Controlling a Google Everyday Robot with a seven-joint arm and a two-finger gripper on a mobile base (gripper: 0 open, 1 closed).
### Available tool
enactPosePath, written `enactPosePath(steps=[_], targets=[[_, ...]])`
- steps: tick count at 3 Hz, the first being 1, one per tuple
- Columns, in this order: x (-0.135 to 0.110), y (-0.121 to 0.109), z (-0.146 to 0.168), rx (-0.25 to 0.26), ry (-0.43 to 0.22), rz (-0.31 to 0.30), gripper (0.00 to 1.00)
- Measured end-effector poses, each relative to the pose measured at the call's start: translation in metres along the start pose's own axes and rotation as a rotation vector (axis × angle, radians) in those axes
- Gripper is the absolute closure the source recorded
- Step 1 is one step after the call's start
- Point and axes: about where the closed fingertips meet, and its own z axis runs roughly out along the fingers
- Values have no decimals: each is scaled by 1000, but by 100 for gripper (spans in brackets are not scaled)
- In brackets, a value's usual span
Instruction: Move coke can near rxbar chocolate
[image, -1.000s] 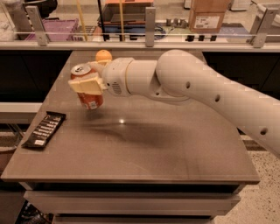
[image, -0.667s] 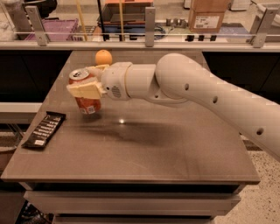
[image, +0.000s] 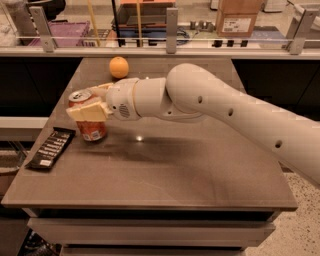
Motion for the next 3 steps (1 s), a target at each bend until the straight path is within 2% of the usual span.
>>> enactPosePath(steps=[1, 3], targets=[[-1, 2, 2, -4, 0, -2, 82], [-2, 6, 5, -11, 1, -6, 36]])
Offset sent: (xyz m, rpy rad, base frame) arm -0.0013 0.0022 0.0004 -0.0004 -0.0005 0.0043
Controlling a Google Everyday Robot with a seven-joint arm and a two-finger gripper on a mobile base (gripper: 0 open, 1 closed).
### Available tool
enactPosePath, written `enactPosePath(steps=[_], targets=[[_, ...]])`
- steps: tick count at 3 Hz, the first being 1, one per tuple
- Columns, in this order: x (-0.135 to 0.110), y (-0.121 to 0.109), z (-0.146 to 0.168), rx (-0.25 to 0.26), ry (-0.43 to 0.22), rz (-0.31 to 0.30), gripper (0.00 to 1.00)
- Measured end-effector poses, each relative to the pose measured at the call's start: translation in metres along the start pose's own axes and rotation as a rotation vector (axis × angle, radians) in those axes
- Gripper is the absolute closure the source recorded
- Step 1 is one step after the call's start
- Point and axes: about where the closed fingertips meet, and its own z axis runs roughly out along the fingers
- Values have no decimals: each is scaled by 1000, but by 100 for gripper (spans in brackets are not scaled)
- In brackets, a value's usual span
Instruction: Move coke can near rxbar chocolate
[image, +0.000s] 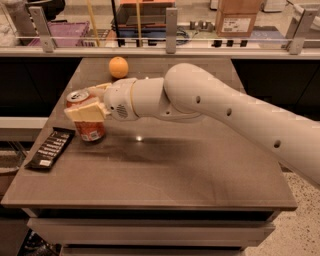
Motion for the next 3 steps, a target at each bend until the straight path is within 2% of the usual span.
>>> enactPosePath(steps=[1, 2, 3], targets=[[-1, 2, 1, -3, 0, -2, 13], [-2, 3, 3, -7, 1, -4, 0], [-2, 3, 3, -7, 1, -4, 0]])
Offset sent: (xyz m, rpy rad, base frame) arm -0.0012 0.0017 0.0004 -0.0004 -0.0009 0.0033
